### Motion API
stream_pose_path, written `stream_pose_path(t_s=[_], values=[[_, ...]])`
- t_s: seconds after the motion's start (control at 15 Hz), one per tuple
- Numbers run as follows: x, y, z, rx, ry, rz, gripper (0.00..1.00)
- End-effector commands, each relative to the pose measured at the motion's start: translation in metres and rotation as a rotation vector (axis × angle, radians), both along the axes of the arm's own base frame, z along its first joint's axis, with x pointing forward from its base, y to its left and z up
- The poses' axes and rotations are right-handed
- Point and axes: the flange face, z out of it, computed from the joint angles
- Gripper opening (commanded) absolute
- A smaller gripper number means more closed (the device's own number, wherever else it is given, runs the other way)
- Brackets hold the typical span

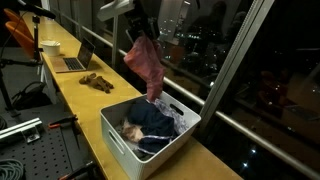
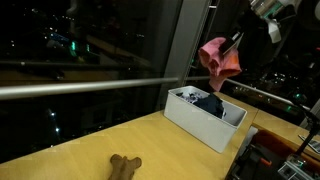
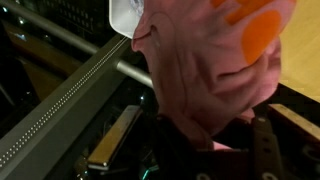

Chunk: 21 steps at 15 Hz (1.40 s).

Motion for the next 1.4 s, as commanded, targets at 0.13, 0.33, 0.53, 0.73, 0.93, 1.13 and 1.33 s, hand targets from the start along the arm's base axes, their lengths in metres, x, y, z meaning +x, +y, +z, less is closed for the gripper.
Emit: stream_pose_path(t_s=[0.13,0.33,0.53,0.73,0.93,1.13,1.33], values=[[-0.026,-0.032,-0.040,0.036,-0.010,-0.036,0.00],[-0.028,-0.048,-0.055,0.046,-0.002,-0.050,0.00],[-0.030,-0.050,-0.059,0.042,0.003,-0.065,0.33],[-0.034,-0.037,-0.044,0.028,-0.012,-0.056,0.54],[-0.039,-0.009,-0.031,0.015,-0.039,-0.023,0.75],[-0.037,0.052,-0.039,0.019,-0.042,0.052,0.97],[-0.031,0.128,-0.070,0.063,-0.012,0.143,1.00]])
